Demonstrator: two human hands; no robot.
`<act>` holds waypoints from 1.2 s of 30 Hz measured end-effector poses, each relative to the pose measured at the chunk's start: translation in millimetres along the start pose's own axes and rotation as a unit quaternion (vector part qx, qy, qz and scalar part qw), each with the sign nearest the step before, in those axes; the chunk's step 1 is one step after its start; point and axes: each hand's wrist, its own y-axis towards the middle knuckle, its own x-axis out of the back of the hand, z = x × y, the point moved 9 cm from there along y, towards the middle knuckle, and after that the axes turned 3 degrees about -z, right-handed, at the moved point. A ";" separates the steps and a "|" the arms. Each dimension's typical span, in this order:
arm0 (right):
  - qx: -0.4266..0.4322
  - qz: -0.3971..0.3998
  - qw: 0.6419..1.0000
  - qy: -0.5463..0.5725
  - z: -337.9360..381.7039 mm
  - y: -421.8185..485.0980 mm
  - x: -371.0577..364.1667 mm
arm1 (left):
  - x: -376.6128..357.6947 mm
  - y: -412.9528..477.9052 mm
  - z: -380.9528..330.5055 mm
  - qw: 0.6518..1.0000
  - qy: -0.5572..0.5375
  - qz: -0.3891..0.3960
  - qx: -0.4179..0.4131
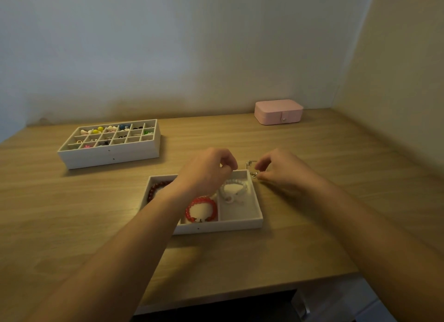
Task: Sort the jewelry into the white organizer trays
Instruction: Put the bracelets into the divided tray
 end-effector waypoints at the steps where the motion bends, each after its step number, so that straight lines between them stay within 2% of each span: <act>1: 0.000 0.004 1.000 -0.015 -0.7 0.6 -3.4 | 0.2 0.2 -2.0 1.000 -0.002 -0.003 -0.003; 4: 0.004 -0.011 0.998 -0.065 0.0 4.4 -6.3 | 2.7 0.2 -3.0 0.999 -0.019 -0.026 -0.001; 7: -0.014 0.000 0.998 -0.066 -1.4 7.3 -11.2 | 6.2 0.1 -0.6 0.998 -0.036 -0.046 0.001; 8: -0.022 -0.002 0.999 -0.041 -1.6 7.8 -10.9 | 6.7 -0.1 0.8 0.998 -0.044 -0.046 0.005; 10: -0.040 -0.018 0.996 0.077 -1.4 7.6 -5.5 | 7.2 -0.4 4.1 0.996 -0.072 -0.047 0.019; 13: -0.043 -0.031 0.962 0.266 5.7 4.7 7.2 | 6.3 -2.0 11.3 0.986 -0.148 -0.049 0.066; 16: -0.031 -0.008 0.917 0.398 18.1 -0.2 12.0 | -3.9 -7.4 16.1 0.952 -0.271 -0.008 0.144; 19: -0.010 0.031 0.881 0.473 33.1 -5.4 12.9 | -16.5 -14.9 6.6 0.887 -0.420 0.047 0.187; 22: 0.019 0.075 0.866 0.493 48.0 -11.2 11.4 | -16.4 -14.8 5.4 0.847 -0.490 0.024 0.205; 25: 0.048 0.104 0.871 0.477 57.9 -18.9 11.6 | -16.1 -15.3 6.7 0.822 -0.526 0.022 0.216; 30: 0.083 0.116 0.936 0.321 67.7 -36.8 15.5 | 2.8 -15.9 3.5 0.873 -0.466 0.008 0.141; 33: 0.060 0.043 0.957 0.282 61.9 -38.3 24.4 | 14.1 -17.9 -1.1 0.890 -0.443 0.006 0.112; 36: 0.031 -0.046 0.949 0.310 49.6 -37.6 35.1 | 21.2 -18.1 -8.1 0.887 -0.453 0.019 0.087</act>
